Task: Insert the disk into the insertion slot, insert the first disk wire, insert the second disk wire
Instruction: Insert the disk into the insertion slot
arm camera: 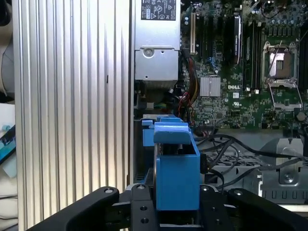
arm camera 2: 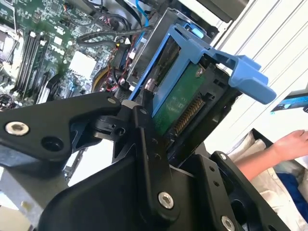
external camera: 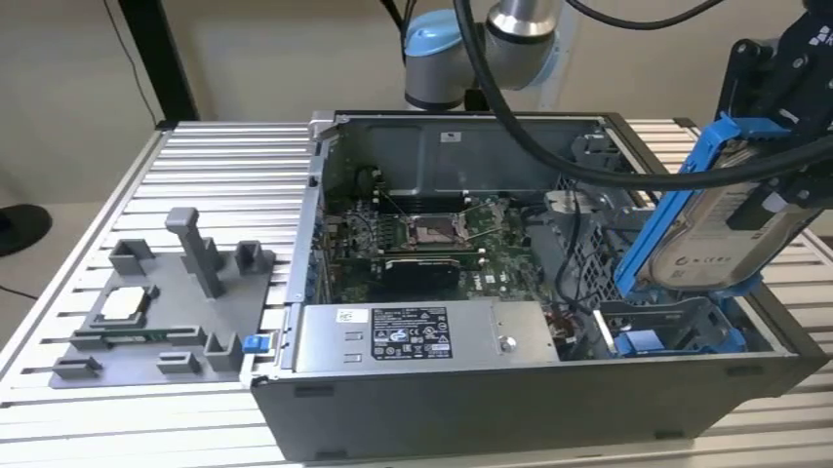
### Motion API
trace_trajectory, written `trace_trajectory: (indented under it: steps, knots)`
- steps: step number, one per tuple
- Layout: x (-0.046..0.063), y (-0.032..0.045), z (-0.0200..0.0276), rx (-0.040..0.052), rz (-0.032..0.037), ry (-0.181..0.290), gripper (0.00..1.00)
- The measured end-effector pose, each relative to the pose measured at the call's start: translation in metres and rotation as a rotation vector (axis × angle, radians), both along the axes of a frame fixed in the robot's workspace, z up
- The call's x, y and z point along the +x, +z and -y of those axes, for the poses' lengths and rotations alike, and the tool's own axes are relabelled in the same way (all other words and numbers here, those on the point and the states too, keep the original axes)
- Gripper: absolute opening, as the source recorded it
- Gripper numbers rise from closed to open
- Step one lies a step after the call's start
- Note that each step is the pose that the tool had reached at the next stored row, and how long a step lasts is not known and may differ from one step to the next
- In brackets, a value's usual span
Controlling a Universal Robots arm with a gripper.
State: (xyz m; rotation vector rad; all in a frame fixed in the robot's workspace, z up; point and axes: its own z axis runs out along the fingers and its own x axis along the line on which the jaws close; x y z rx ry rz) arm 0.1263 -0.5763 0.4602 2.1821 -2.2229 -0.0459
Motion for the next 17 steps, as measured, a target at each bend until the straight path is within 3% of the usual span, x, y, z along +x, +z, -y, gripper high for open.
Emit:
trace_trajectory:
  steps: [10,17]
  knots:
    - [0.001,-0.0161,0.0013,0.0019,0.0000,0.000,0.00]
    - [0.010,-0.0288,0.0031,0.0048,0.0000,0.000,0.00]
